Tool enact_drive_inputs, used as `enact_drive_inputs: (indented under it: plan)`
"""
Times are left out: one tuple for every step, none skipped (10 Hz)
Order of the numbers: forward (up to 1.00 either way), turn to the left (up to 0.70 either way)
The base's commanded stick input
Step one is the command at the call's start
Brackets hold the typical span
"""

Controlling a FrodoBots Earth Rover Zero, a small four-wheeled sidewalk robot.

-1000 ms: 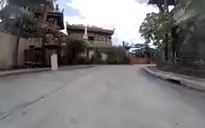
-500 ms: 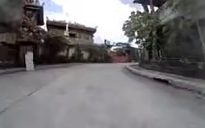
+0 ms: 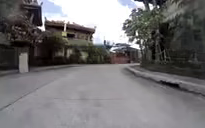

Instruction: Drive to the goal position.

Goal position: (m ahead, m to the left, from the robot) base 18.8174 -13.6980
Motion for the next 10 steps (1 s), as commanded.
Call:
enact_drive_inputs:
  plan:
    - [1.0,0.0]
    - [1.0,-0.01]
    - [1.0,-0.03]
    - [1.0,-0.03]
    - [1.0,-0.02]
    - [1.0,-0.02]
    - [1.0,-0.02]
    - [1.0,-0.02]
    - [1.0,-0.02]
    - [1.0,-0.02]
